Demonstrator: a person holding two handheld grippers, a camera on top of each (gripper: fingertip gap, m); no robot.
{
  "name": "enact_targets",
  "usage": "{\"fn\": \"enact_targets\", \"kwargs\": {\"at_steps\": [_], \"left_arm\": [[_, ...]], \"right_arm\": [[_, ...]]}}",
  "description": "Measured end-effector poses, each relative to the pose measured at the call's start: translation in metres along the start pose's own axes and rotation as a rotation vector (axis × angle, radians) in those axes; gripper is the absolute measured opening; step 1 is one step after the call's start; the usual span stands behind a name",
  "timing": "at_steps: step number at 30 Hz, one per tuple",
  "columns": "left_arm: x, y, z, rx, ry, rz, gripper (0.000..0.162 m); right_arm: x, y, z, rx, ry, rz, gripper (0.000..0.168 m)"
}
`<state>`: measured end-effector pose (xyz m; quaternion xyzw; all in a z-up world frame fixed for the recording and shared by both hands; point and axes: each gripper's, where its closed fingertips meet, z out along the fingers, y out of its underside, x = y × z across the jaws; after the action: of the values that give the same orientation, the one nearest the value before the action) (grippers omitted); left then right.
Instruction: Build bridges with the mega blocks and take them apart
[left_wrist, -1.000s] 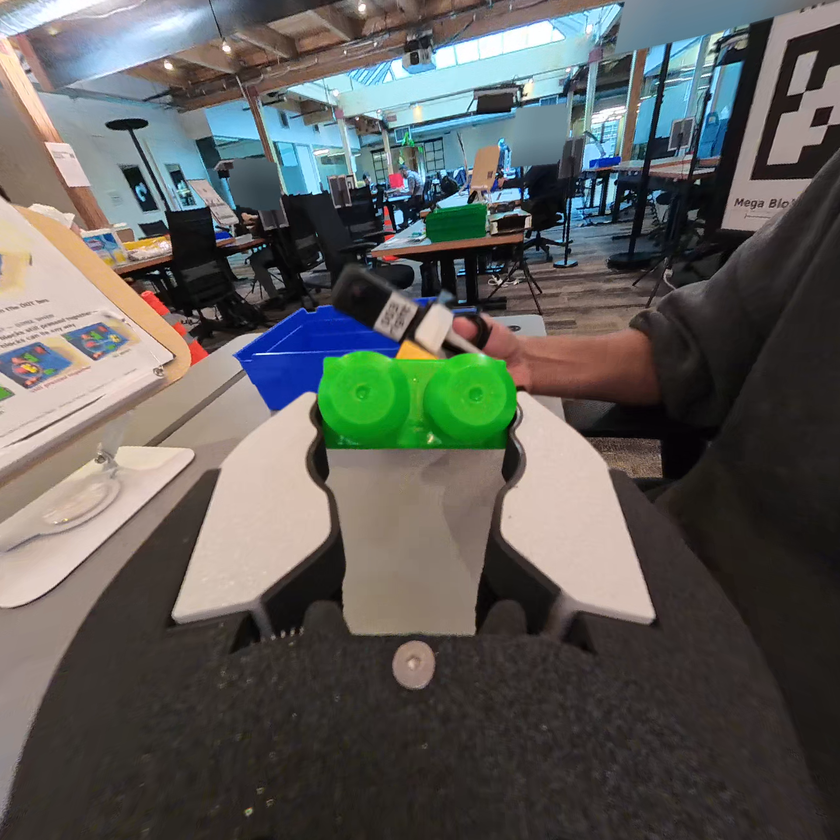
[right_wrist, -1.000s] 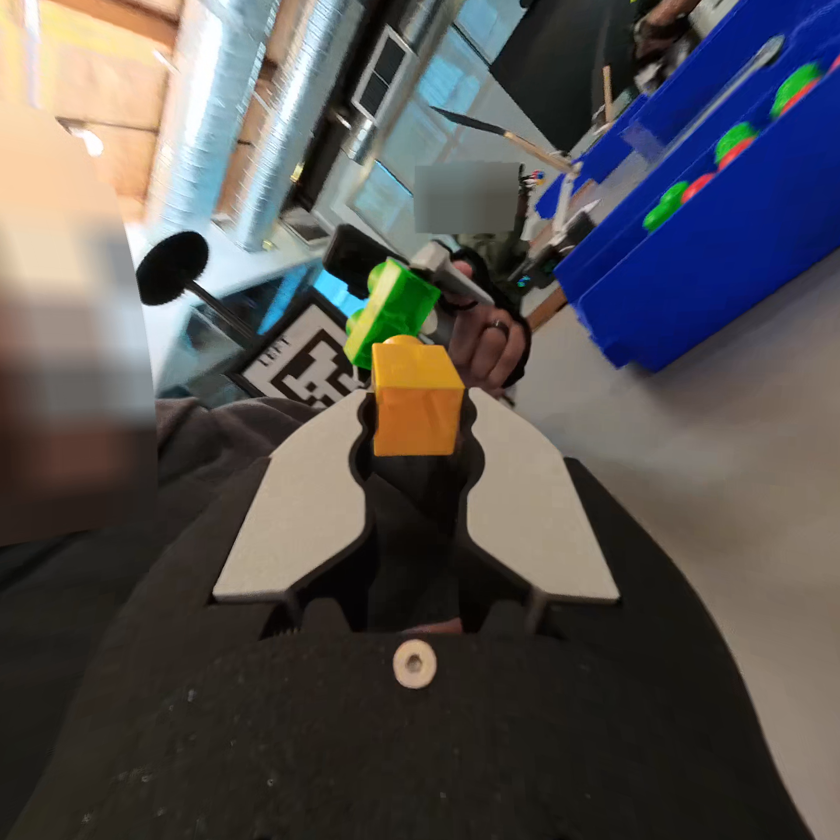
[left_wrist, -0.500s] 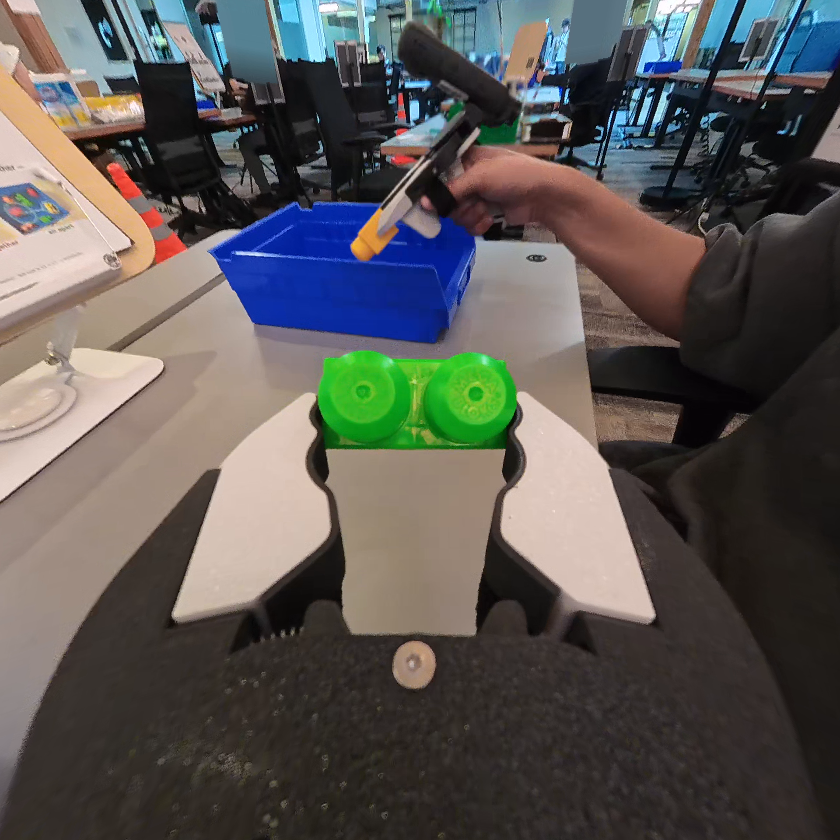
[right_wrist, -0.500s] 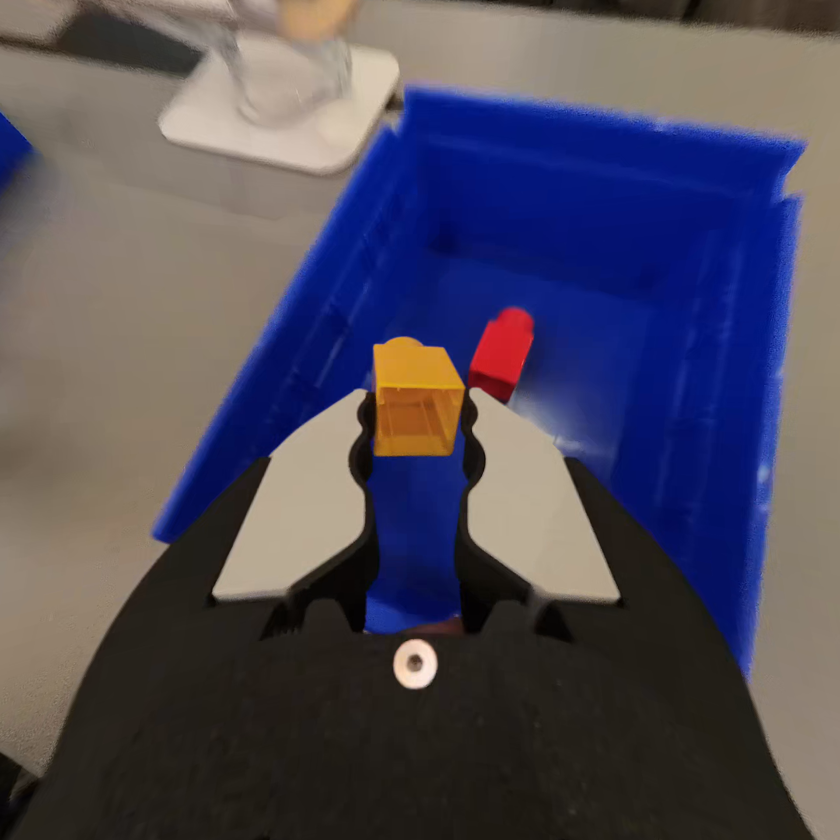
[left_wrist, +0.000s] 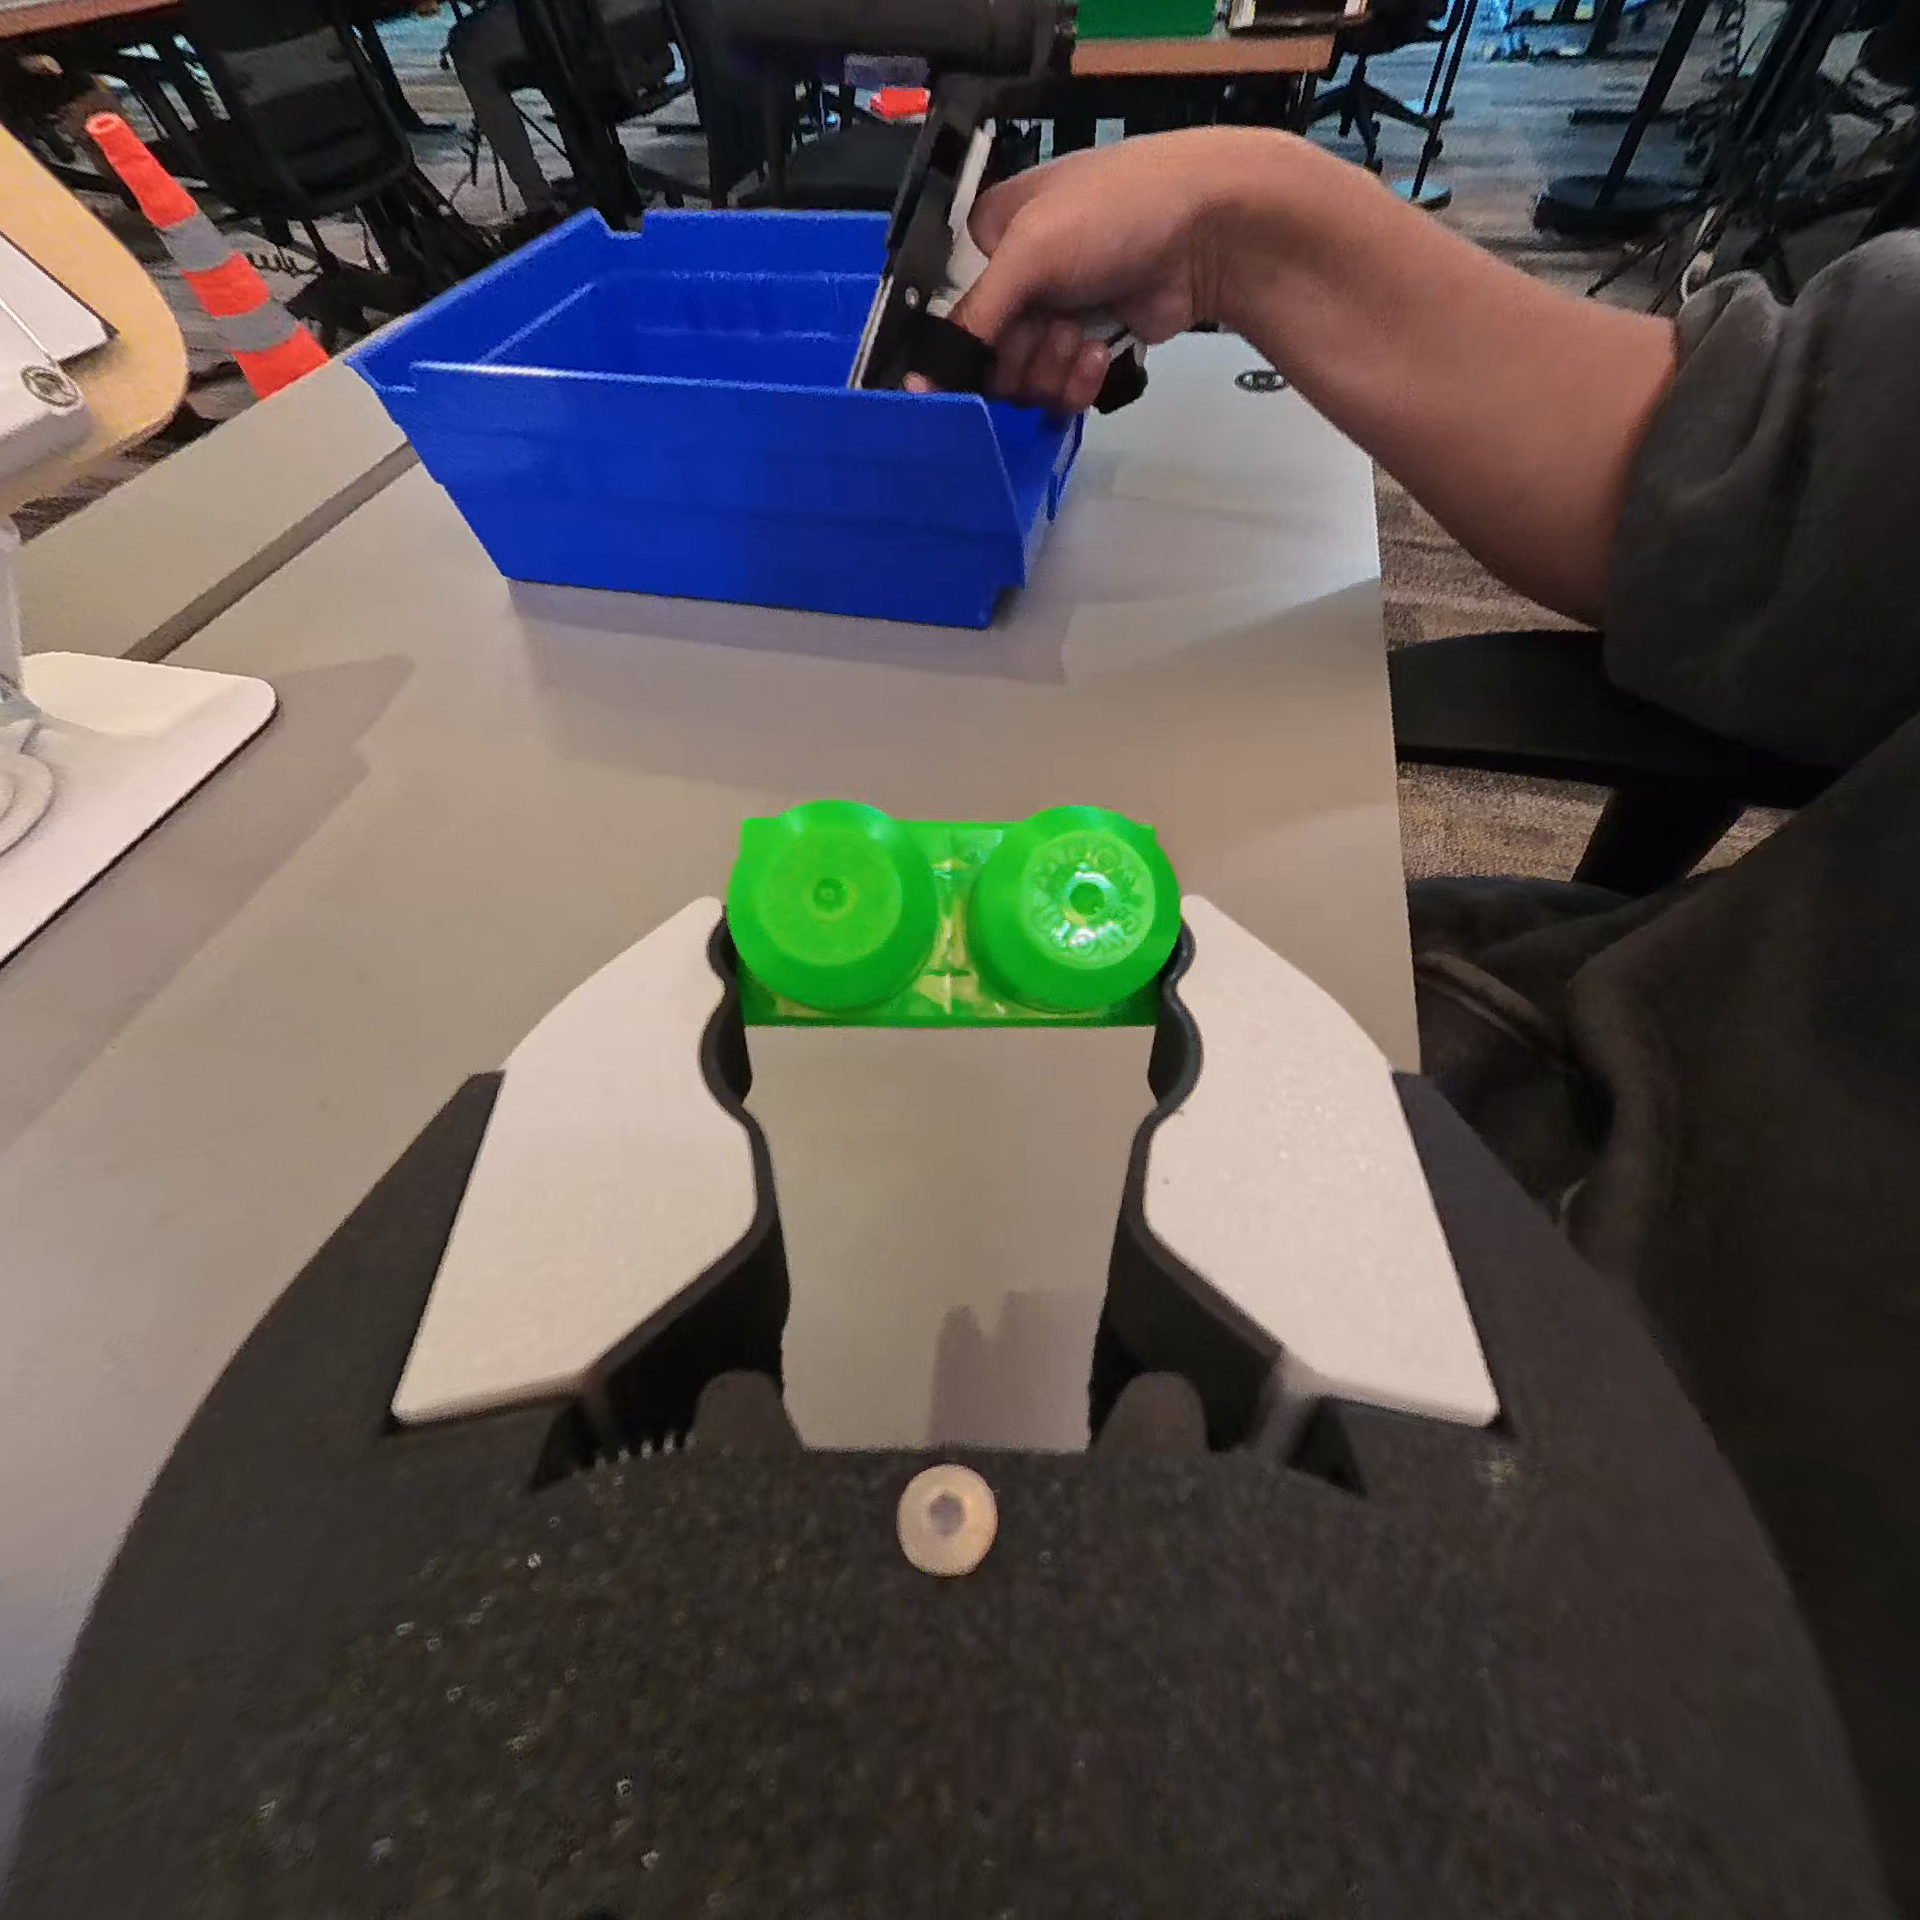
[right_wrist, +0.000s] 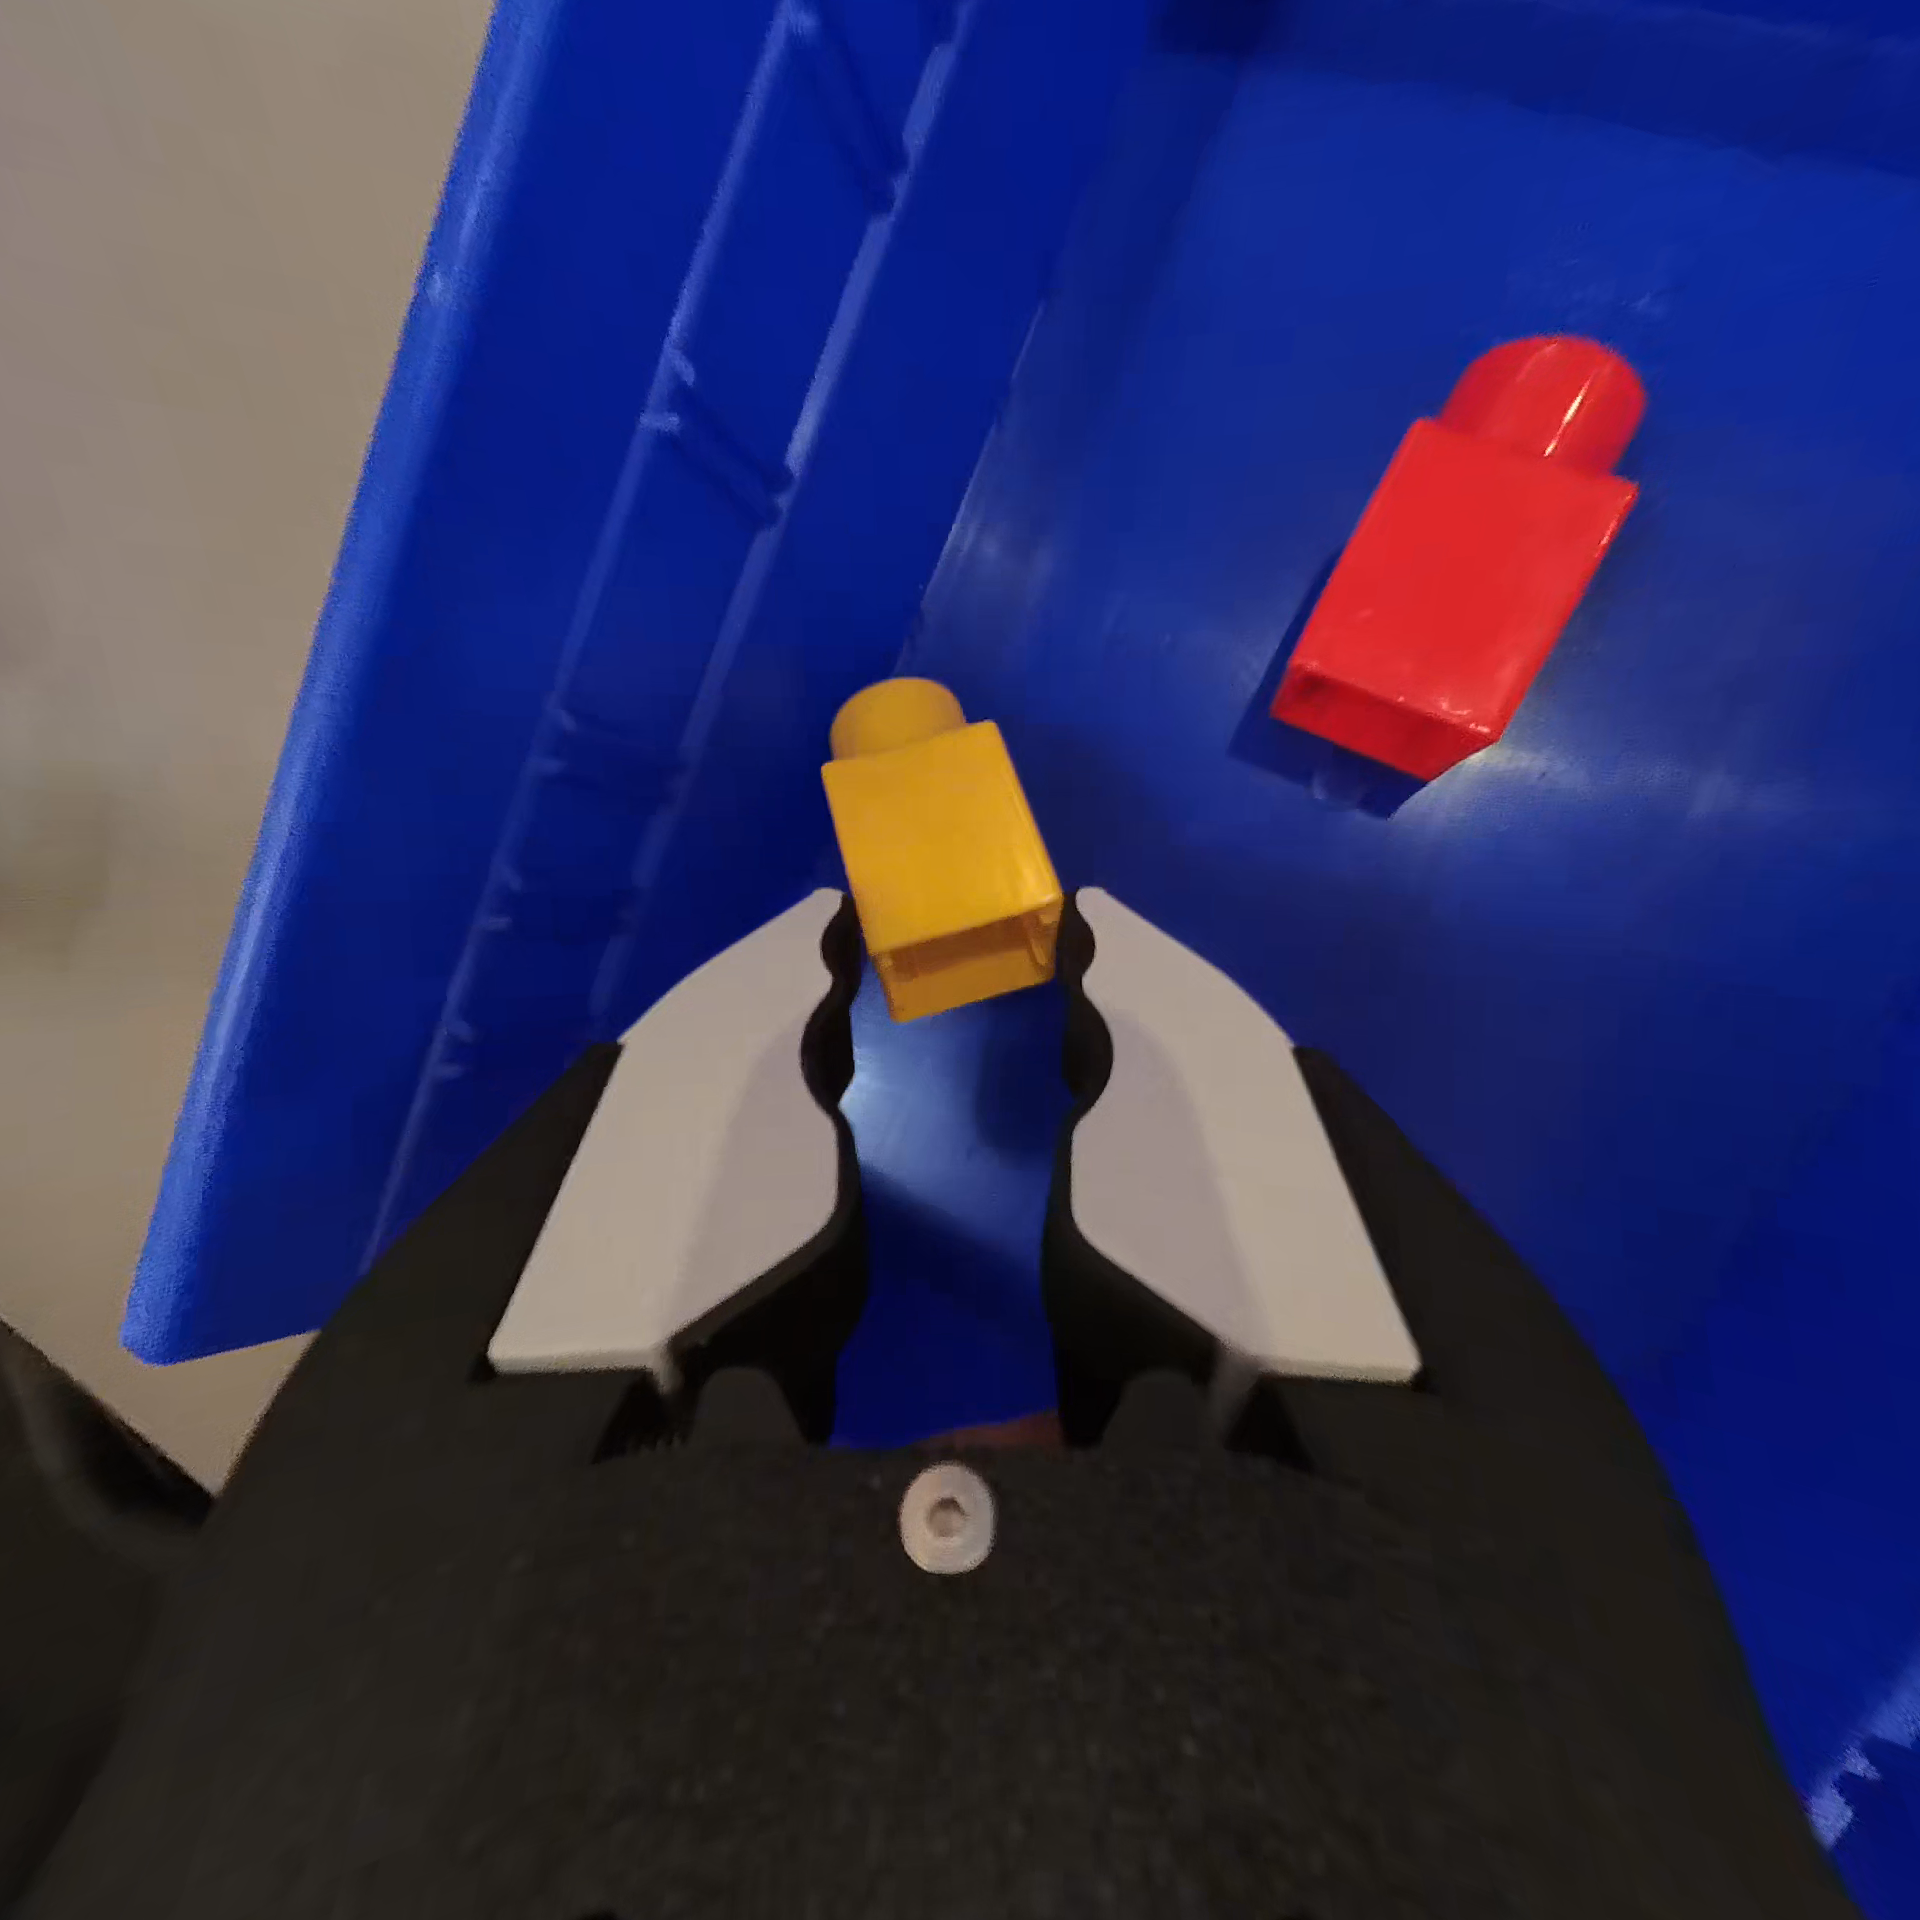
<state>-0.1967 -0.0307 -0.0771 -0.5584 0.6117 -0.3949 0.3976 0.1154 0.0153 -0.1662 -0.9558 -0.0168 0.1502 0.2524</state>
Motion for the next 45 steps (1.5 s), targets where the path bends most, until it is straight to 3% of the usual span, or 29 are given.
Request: {"fn": "enact_targets", "kwargs": {"at_steps": [4,11,15,18,25,31,39,45], "left_arm": [[0.001,0.005,0.006,-0.029,0.010,-0.015,0.075],[-0.023,0.021,0.015,-0.159,-0.103,-0.103,0.075],[-0.043,0.034,0.029,-0.352,-0.155,-0.153,0.075],[-0.055,0.045,0.044,-0.496,-0.154,-0.198,0.075],[-0.072,0.079,0.066,-0.766,-0.126,-0.183,0.075],[-0.078,0.099,0.076,-0.809,-0.132,-0.208,0.075],[-0.086,0.096,0.080,-0.739,-0.176,-0.197,0.076],[-0.077,0.069,0.034,-0.515,-0.284,-0.224,0.085]], "right_arm": [[0.006,0.014,0.001,-0.070,0.028,-0.003,0.037],[0.008,0.019,-0.021,-0.060,0.115,-0.078,0.061],[0.003,0.001,-0.067,0.080,0.225,-0.129,0.061],[-0.028,-0.015,-0.090,0.206,0.193,-0.186,0.057],[-0.082,-0.031,-0.103,0.321,0.103,-0.286,0.052],[-0.099,-0.027,-0.088,0.284,0.068,-0.333,0.052],[-0.119,-0.025,-0.072,0.254,0.035,-0.386,0.052],[-0.165,-0.026,-0.058,0.312,-0.052,-0.515,0.054]]}}
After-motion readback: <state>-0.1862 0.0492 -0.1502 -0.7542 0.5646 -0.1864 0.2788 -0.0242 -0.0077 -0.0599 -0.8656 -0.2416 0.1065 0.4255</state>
